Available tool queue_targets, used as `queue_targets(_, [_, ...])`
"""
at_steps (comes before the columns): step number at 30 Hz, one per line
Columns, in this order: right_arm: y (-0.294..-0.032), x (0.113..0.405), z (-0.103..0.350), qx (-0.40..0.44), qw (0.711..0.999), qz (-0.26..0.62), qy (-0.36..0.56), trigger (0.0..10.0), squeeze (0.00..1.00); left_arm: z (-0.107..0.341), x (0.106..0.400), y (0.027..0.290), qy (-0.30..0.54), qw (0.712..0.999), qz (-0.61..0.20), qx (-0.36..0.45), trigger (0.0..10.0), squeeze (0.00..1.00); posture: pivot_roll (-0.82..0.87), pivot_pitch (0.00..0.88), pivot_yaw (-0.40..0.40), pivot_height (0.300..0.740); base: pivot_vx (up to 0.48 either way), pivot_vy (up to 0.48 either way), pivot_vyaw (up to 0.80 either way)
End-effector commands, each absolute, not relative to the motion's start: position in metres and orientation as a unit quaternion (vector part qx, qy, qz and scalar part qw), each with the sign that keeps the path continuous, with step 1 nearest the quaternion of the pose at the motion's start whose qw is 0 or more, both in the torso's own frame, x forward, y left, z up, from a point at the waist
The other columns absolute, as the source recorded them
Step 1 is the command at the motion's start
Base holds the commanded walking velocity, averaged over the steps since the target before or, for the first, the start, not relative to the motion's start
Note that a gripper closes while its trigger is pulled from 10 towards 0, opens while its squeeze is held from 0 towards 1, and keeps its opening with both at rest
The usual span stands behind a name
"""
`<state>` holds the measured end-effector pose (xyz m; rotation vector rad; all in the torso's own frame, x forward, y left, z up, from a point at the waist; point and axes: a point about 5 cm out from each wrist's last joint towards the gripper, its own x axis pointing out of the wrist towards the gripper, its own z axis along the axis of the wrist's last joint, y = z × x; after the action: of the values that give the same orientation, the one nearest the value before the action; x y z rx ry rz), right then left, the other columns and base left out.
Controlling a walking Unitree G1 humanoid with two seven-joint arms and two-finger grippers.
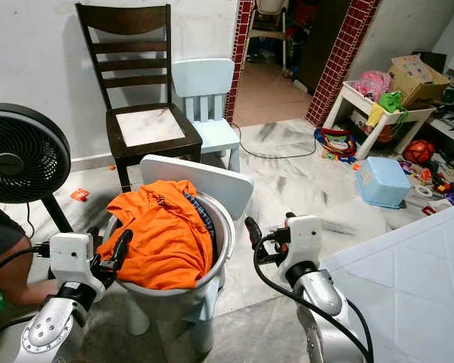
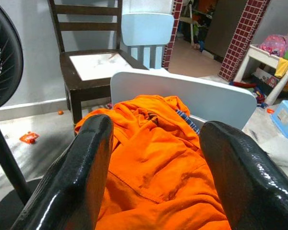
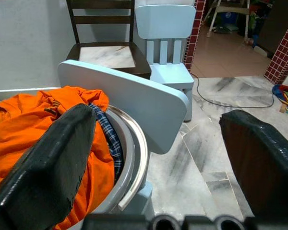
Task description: Hang hanger
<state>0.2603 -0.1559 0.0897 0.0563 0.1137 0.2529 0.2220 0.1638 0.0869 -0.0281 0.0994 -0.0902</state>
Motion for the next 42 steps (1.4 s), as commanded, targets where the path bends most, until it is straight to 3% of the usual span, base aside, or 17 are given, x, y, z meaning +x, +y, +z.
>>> queue_targets(1, [-0.1591,0.2601,0.0927,0.021,0.990,0.125,0.053,10.0,0.00,0.0903,0.2225,0.1610,0.044,0.997,-0.054,-0.018,10.0,0.00,0.05,0.001,-0.095,0.740,0.000,0.000,0.00])
queue_targets(24, [-0.1579,0.2602,0.0914,0.017,0.990,0.130,0.056,10.0,0.00,0.0887,0.2231,0.1613,0.051,0.996,-0.054,-0.039,10.0,0.00,0.05,0.006,-0.098,0.740,0.000,0.000,0.00])
queue_targets(42, [-0.1591,0.2612,0.0914,0.012,0.990,0.131,0.056,10.0,0.00,0.0876,0.2261,0.1586,0.052,0.995,-0.064,-0.048,10.0,0.00,0.05,0.000,-0.101,0.740,0.000,0.299,0.00])
